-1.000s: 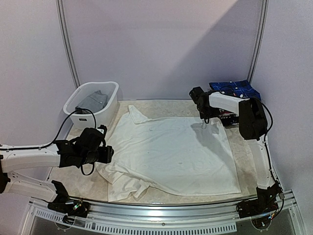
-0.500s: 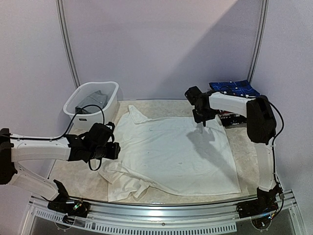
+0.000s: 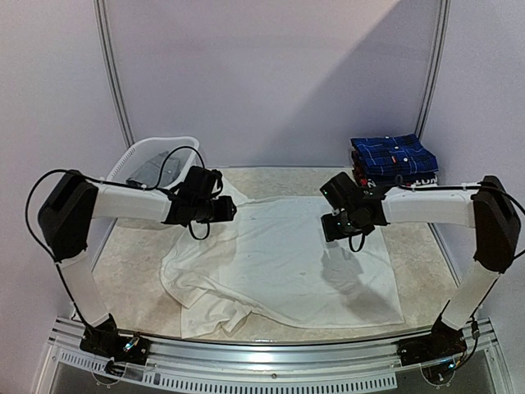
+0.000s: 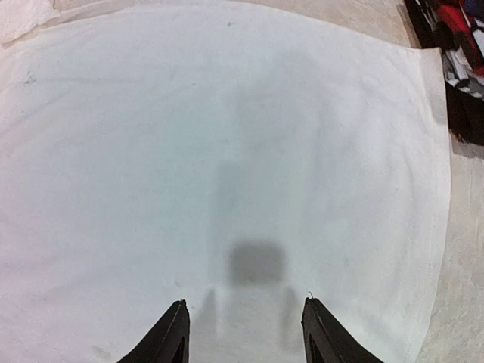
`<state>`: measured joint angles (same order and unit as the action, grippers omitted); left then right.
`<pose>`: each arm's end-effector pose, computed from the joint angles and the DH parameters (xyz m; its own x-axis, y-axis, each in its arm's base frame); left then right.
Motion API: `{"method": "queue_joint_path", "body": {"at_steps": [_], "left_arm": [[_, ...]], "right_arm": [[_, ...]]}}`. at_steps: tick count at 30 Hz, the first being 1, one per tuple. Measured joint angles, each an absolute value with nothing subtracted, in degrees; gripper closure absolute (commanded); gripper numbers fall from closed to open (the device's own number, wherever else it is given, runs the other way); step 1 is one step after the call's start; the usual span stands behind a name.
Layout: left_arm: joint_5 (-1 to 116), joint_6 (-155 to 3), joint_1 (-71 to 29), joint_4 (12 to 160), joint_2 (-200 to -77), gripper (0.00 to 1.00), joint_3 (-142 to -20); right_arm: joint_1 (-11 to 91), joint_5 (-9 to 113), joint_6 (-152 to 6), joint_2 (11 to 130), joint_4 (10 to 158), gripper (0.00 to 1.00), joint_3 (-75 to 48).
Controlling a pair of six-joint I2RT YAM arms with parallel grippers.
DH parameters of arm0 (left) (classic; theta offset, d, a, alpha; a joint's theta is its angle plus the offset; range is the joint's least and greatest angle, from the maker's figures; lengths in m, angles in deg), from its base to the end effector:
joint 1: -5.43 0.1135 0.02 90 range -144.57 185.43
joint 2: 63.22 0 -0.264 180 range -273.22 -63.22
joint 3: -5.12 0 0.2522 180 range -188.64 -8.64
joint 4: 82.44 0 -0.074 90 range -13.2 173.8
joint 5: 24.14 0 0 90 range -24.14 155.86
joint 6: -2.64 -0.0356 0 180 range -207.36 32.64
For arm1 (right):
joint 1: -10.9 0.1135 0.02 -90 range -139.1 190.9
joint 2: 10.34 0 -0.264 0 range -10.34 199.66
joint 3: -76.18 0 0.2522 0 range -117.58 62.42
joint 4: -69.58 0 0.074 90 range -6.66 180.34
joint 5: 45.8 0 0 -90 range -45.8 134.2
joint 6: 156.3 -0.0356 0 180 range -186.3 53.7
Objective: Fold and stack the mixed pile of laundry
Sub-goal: Smooth out the flattened T-shirt at the center of the board.
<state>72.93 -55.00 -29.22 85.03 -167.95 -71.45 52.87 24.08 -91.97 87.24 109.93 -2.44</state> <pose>0.3253 -0.2195 0.1785 -0.7140 -0.1522 -0.6834 0.1247 0.9328 -0.3381 0.2671 0.2237 0.2009 -0.7917 -0.1650 -0.5882 -0.1713 0.9842 -0.0455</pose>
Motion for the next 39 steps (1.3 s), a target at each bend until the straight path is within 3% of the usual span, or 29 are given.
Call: {"method": "queue_joint_path", "body": {"at_steps": [7,14,30,39], "left_arm": [[67.46,-51.13,-22.73,87.5,-180.54,0.54,-82.09],[66.54,-49.12,-22.42,85.58,-185.8,0.57,-89.46],[69.39,-45.89,-22.38,82.17,-189.56,0.61,-90.77],[69.54,-45.49,-22.18,84.05,-190.98,0.73,-91.58]], "right_arm": [[52.72,24.91,-93.3,76.9,108.44,0.48,7.01],[52.72,25.02,-94.17,74.22,106.91,0.48,8.4],[52.72,24.6,-94.35,75.02,106.19,0.48,8.4],[52.72,24.56,-94.5,75.07,106.19,0.48,8.4]]}}
